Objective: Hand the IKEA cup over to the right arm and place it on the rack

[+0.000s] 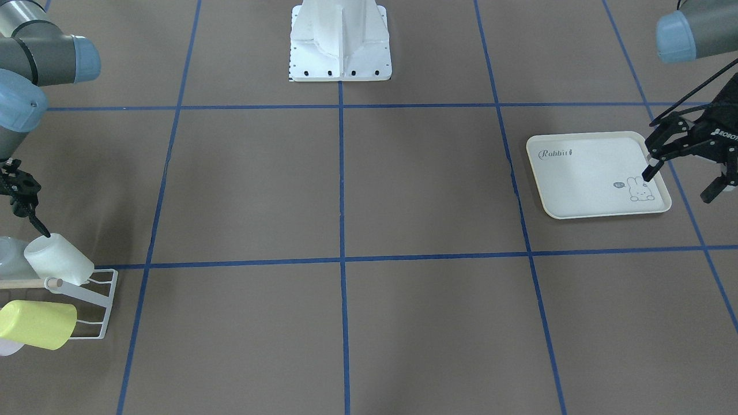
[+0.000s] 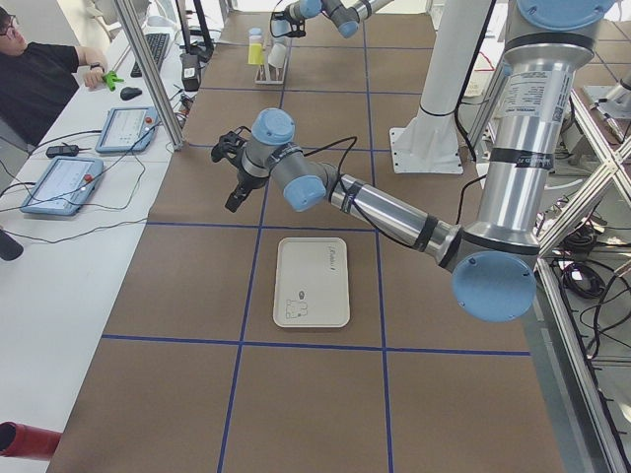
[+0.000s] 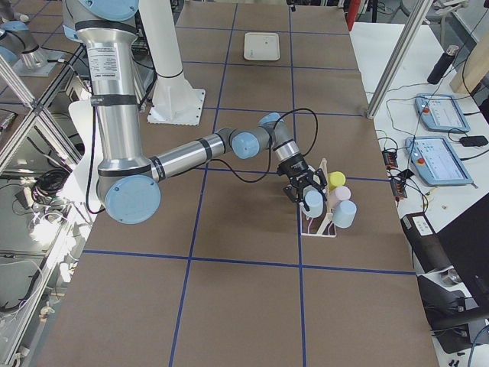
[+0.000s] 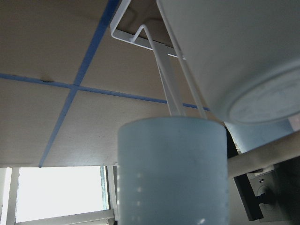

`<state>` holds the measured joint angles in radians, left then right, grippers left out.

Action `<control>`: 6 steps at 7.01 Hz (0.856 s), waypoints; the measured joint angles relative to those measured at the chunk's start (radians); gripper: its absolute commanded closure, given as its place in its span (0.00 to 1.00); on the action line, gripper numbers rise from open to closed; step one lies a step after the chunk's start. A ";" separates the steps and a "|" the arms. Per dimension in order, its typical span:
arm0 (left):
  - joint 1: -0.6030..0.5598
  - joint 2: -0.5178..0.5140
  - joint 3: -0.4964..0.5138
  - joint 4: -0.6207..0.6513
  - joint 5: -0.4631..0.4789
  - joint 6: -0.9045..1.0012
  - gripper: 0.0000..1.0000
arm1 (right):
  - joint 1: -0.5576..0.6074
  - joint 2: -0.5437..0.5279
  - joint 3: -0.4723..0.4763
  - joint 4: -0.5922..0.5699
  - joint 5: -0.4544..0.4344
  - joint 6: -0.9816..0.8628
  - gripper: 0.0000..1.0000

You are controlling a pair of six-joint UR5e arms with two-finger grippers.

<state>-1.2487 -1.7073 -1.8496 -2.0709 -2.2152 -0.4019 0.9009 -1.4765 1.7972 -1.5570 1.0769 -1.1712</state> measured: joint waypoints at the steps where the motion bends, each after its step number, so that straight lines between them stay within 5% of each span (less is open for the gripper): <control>1: 0.000 0.000 0.000 0.000 0.000 0.000 0.00 | -0.006 0.001 -0.001 0.000 0.000 -0.003 0.34; 3: 0.000 0.000 0.003 0.000 0.000 0.000 0.00 | -0.017 0.003 -0.004 0.000 -0.012 -0.009 0.02; 6: 0.001 -0.001 0.005 0.000 0.000 0.000 0.00 | -0.020 0.011 -0.007 0.000 -0.023 -0.010 0.01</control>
<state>-1.2474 -1.7088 -1.8442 -2.0709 -2.2151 -0.4019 0.8806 -1.4653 1.7907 -1.5570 1.0540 -1.1809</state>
